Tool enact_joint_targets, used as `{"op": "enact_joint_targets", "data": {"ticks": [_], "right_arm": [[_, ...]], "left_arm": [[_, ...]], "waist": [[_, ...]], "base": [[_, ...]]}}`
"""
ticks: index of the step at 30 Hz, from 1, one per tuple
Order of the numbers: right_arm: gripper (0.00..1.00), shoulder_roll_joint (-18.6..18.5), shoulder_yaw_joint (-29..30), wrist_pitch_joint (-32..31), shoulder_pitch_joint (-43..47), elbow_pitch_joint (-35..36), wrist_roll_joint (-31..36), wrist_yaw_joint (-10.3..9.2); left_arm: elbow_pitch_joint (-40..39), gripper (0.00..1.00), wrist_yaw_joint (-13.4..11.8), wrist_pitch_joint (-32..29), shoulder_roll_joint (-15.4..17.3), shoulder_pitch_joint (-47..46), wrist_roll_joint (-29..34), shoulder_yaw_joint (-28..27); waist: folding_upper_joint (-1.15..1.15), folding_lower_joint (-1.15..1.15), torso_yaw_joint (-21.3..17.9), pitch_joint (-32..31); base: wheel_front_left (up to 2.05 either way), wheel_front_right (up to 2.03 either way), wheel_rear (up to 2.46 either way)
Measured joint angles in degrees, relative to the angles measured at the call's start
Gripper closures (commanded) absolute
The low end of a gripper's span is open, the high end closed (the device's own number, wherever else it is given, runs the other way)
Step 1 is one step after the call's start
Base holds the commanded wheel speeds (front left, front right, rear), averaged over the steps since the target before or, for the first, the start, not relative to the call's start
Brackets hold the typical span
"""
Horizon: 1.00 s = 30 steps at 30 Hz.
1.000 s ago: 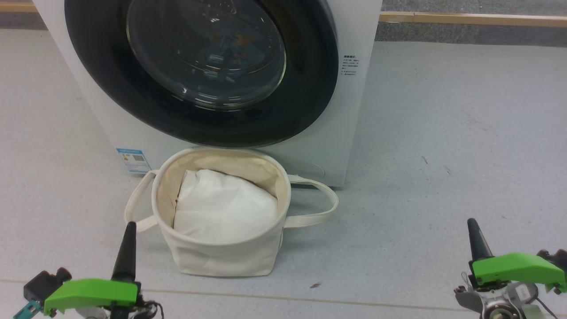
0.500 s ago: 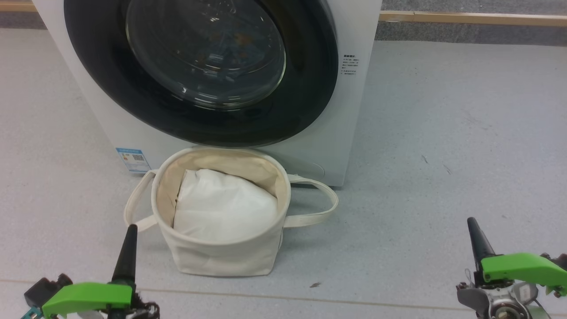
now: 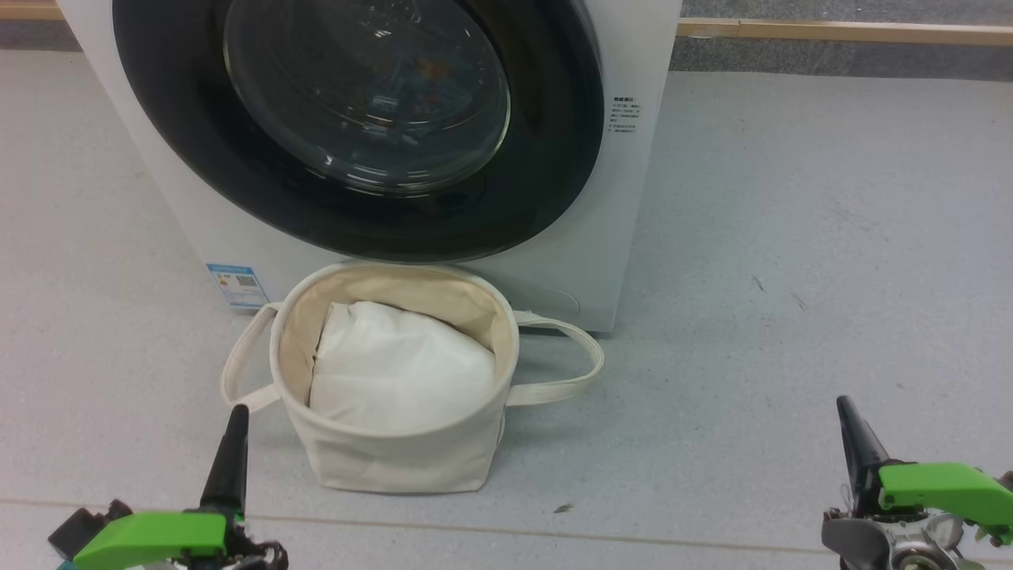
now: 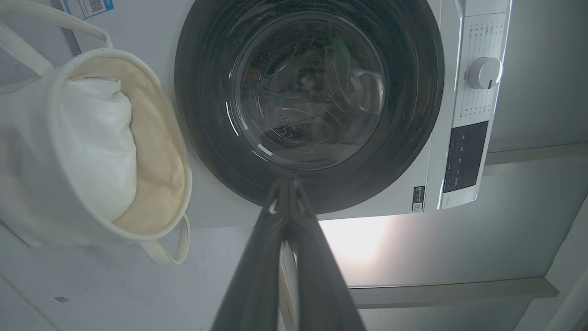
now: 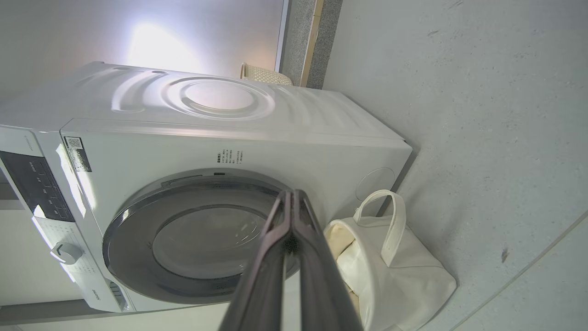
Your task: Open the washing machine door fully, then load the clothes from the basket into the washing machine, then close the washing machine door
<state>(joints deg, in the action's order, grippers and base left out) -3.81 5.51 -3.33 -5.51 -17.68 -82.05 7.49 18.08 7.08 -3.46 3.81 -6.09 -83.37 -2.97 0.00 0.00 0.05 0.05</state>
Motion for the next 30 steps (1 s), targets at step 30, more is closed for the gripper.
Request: {"op": "enact_joint_targets", "data": {"ticks": [30], "right_arm": [[1.00, 1.1, 2.1, -2.7, 0.1, 1.5, -9.8, -0.01]], "left_arm": [[-1.7, 1.00, 0.0, -2.6, -1.2, 1.3, -8.6, -1.6]], "waist": [[0.00, 0.01, 0.0, 0.1]], "base": [[0.00, 0.00, 0.00]]}}
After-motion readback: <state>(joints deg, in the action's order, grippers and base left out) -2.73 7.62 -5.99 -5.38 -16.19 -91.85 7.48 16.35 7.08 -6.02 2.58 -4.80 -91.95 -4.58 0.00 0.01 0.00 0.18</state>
